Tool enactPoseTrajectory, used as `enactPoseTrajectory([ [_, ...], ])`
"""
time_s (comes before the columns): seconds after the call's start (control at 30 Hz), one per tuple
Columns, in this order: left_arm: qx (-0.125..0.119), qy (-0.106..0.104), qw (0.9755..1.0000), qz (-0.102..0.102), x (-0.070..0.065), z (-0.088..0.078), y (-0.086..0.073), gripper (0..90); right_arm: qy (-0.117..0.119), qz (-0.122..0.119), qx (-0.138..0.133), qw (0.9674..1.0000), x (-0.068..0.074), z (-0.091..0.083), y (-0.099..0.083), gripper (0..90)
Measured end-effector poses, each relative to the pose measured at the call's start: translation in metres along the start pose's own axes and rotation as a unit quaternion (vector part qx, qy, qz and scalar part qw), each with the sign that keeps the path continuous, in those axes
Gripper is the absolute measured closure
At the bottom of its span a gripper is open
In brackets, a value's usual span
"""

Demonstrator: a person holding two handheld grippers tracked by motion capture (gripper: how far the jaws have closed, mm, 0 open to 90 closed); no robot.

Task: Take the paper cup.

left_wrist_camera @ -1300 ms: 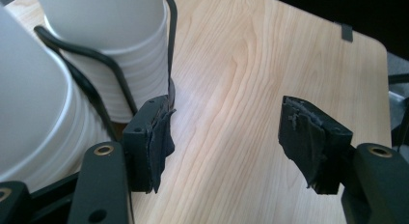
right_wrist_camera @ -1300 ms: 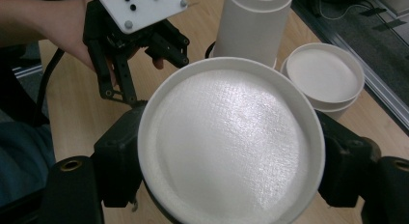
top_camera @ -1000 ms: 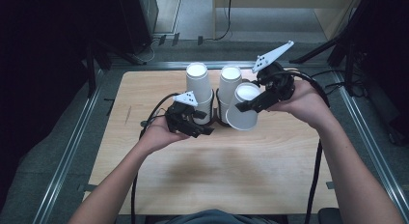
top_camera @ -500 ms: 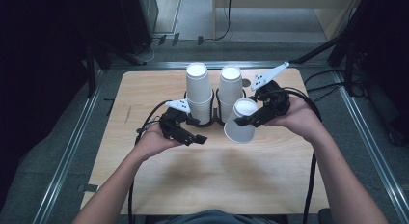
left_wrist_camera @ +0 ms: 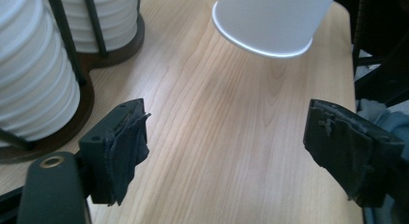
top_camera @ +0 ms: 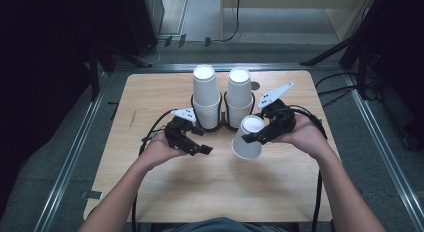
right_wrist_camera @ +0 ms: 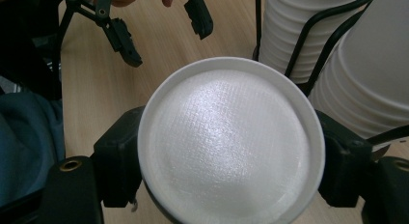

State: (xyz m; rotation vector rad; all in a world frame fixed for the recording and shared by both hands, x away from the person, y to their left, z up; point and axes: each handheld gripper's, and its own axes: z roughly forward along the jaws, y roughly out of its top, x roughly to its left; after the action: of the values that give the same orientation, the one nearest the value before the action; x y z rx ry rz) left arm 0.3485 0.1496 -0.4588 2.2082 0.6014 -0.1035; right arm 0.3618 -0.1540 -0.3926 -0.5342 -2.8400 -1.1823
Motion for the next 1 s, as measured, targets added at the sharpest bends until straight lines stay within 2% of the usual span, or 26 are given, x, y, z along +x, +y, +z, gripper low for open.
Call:
enactPoseTrajectory([
  [0.1, -0.004, -0.003, 1.0, -0.005, 0.003, 0.001, -0.003, 13.1, 0.005, 0.003, 0.002, 1.0, 0.0, 0.006, -0.007, 24.6],
  [0.23, -0.004, -0.006, 1.0, -0.002, 0.005, 0.003, -0.005, 12.6, 0.011, 0.007, -0.001, 0.9999, -0.001, 0.013, -0.015, 24.6],
  [0.43, -0.001, 0.003, 1.0, -0.001, 0.007, 0.005, -0.006, 12.0, 0.019, 0.01, -0.003, 0.9998, -0.001, 0.023, -0.025, 24.6],
  [0.57, 0.009, 0.008, 0.9999, -0.006, 0.01, 0.01, -0.009, 10.1, 0.023, 0.01, 0.001, 0.9997, -0.001, 0.034, -0.029, 24.6],
  [0.8, 0.017, 0.014, 0.9997, 0.005, 0.008, 0.016, -0.012, 7.4, 0.031, 0.016, 0.012, 0.9993, 0.0, 0.047, -0.034, 24.6],
  [1.0, 0.02, 0.008, 0.9997, 0.008, 0.006, 0.02, -0.008, 6.9, 0.029, 0.018, 0.003, 0.9994, -0.001, 0.053, -0.037, 24.6],
])
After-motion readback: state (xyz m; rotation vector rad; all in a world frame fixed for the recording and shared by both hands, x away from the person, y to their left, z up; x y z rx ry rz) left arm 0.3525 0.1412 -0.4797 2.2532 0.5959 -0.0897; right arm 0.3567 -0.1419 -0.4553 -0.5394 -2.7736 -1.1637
